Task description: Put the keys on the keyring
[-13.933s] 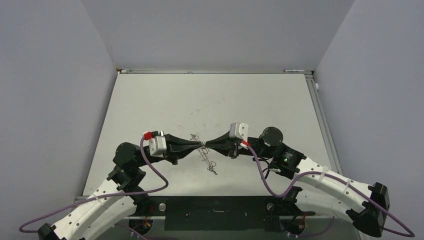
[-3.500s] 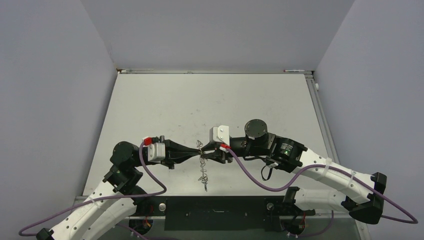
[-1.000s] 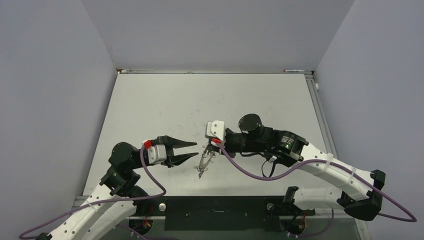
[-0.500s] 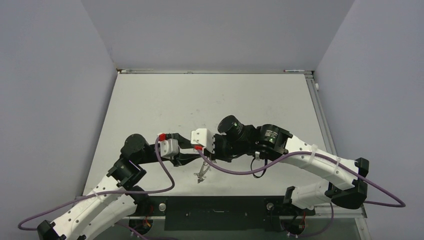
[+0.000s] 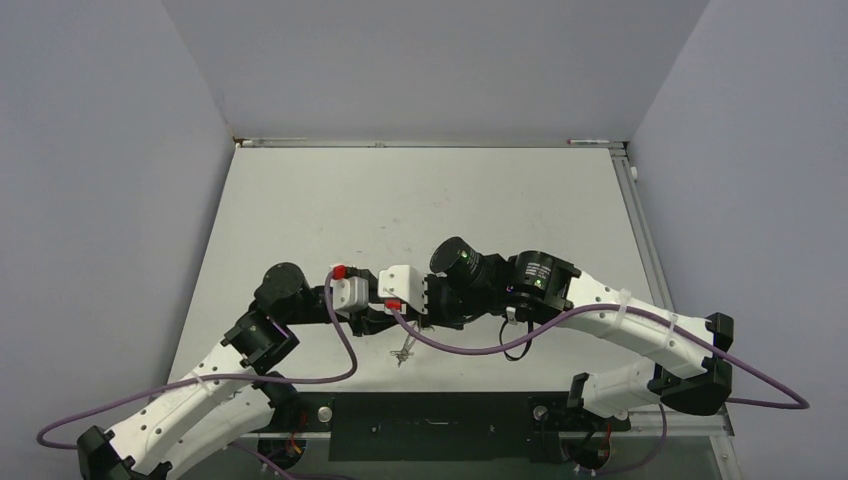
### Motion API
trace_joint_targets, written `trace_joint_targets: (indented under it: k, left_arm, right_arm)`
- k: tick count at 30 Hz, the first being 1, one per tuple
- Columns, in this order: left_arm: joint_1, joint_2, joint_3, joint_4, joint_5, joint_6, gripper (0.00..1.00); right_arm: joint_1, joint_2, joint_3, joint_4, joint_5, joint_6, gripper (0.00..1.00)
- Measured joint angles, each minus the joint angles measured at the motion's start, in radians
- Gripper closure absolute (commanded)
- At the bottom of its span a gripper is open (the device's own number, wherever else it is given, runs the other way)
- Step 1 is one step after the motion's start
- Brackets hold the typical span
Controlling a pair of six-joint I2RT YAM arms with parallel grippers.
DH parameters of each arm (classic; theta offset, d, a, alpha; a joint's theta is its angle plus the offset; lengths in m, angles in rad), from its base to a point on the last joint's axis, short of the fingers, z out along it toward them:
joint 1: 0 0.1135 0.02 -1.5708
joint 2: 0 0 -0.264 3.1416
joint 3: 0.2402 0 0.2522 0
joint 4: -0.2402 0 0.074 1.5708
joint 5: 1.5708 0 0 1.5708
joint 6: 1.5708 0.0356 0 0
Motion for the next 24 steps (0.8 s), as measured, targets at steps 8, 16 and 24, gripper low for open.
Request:
trace_joint_targets:
  k: [8,16,24]
  left_arm:
    - [-0.002,0.018,0.000,0.000,0.021,-0.007,0.80]
    - [-0.006,0.030,0.001,0.000,0.033,-0.014,0.81]
    - [-0.008,0.040,0.003,0.000,0.047,-0.022,0.84]
  right_arm:
    - [0.018,0.003,0.010,-0.002,0.013,-0.003,0.95]
    - [0.023,0.003,0.010,-0.001,0.021,-0.006,0.95]
    - [0.025,0.003,0.010,0.000,0.026,-0.007,0.95]
